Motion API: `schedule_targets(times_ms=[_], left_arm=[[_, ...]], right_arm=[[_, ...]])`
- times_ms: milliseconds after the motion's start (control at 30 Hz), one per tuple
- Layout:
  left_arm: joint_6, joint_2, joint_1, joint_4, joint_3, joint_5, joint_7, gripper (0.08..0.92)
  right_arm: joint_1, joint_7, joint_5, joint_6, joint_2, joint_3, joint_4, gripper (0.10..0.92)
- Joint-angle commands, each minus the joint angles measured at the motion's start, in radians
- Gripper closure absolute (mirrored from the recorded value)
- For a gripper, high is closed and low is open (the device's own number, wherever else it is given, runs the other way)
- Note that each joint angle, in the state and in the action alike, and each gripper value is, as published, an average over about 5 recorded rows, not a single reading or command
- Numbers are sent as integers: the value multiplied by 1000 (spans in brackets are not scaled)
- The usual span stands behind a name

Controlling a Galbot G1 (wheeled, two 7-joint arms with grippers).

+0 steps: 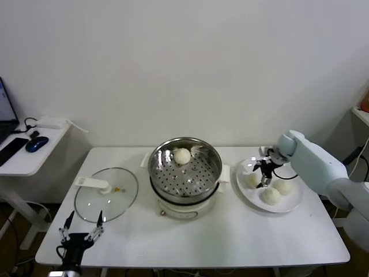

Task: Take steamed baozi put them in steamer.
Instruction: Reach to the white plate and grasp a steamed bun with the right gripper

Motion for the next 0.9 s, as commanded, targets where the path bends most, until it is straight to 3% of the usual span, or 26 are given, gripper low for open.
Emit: schedule_targets(times_ms=[33,567,900], left_arm=[[0,-1,-2,5,0,1,0,177],[1,2,-7,10,-1,1,0,177],[0,0,-4,7,0,2,-1,177]], right_arm=[[-11,-1,-27,-1,33,28,-33,203],[-14,-13,-67,-1,45,55,-58,213],[-17,-17,-77,-2,43,61,-51,335]])
